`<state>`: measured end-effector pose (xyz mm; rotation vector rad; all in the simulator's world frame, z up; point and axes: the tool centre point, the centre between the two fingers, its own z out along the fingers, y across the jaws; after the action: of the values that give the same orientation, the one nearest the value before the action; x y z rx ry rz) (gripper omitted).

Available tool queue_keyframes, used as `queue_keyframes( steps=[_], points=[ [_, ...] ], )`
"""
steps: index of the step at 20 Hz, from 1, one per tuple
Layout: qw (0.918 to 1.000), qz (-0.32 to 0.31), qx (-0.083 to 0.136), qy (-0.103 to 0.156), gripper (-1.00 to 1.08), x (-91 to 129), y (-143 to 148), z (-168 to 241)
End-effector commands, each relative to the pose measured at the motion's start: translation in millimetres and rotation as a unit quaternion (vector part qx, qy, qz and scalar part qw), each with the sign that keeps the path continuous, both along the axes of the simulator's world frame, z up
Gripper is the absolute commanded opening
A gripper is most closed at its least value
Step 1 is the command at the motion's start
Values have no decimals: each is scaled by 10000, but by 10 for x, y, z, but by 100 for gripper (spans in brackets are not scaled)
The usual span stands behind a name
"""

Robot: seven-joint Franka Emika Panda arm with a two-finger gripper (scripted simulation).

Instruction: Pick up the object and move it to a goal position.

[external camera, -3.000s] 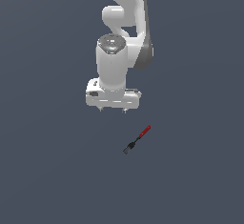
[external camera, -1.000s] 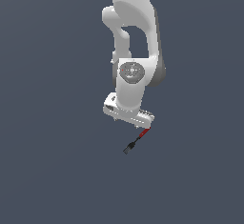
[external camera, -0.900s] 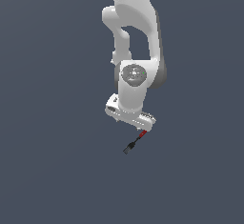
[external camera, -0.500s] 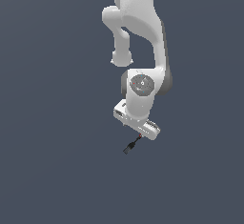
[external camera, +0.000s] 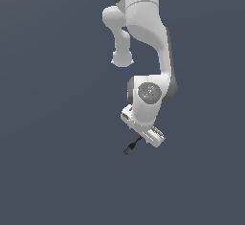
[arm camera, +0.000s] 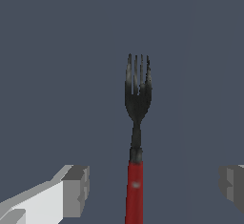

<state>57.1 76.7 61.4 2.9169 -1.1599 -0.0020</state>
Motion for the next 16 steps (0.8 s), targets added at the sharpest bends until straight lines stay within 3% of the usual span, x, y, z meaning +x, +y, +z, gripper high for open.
queue_keyframes(
  steps=[1, 10, 16],
  points=[
    [9999, -111, 5, -7, 100, 14, 30, -29],
    [9999, -164, 8, -7, 100, 17, 53, -81],
    [9998, -178, 9, -9, 100, 11, 50, -339]
  ],
)
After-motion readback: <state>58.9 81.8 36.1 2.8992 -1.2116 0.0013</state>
